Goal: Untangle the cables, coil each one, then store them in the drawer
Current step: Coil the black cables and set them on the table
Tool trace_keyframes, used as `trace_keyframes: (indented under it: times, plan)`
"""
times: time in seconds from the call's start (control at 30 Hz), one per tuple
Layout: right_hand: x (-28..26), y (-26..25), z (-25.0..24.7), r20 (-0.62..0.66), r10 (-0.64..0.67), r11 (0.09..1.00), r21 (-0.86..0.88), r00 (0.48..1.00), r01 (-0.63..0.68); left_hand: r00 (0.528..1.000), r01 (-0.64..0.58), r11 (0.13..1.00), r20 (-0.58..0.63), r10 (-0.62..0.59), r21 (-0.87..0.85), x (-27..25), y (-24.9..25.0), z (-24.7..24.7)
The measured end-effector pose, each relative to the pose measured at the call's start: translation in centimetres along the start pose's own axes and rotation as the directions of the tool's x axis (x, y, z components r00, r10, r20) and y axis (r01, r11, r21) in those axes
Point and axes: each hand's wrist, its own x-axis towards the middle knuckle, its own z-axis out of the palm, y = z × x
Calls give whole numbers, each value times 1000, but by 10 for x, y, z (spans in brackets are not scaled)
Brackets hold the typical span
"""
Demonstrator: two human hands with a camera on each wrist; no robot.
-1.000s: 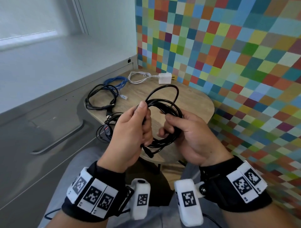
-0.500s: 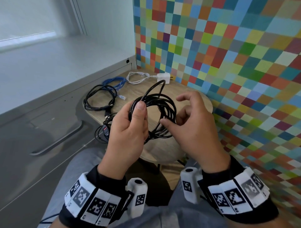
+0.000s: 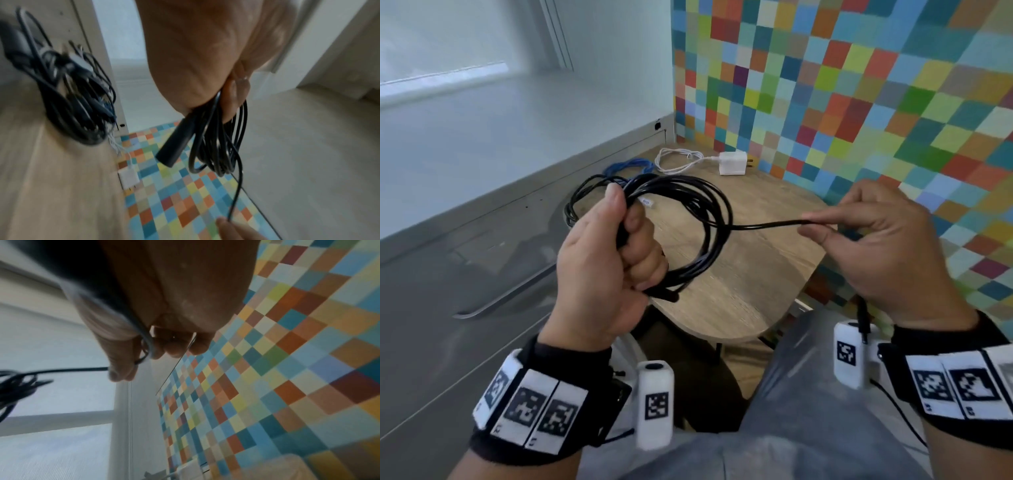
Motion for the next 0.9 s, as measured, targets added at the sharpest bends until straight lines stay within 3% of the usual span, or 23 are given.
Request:
trace_keyframes:
  times: [0.1,0.17,0.2,0.27,0.33,0.4,0.47,0.57,0.77,0.9]
  plan:
    - [0,-4,14,-24,129,990,65,991,-127,992,54,992,116,-41,-111,-6,-2,13]
    - [-2,-15,28,91,299,904,292,950,-313,986,64,982,166,-34,-178,-9,-3,19]
    - [-5,-23,37,177,343,811,440,922,-386,984,56,977,179,-19,-206,-11,-3,21]
    - [-10,-40,51,348,323,539,697,880,-473,985,23,971,170,18,-237,-13,-5,25]
    - [-15,-55,59,480,231,260,808,846,-529,992,-24,974,115,51,-225,-14,-5,28]
    - [-18,-66,63,542,135,78,829,830,-554,995,-80,977,48,90,-196,-14,-5,30]
    - [-20,-70,68,538,112,56,836,835,-546,993,-117,980,-12,116,-161,-14,-5,31]
    - [-18,-74,75,507,215,148,828,835,-541,989,-138,985,-67,132,-101,-14,-9,33]
    - [-17,-81,75,519,320,34,830,793,-557,989,-136,989,-69,131,-60,-9,-14,33]
    - [-13,-85,71,520,352,23,827,778,-562,989,-94,994,-119,88,-50,-6,-23,36]
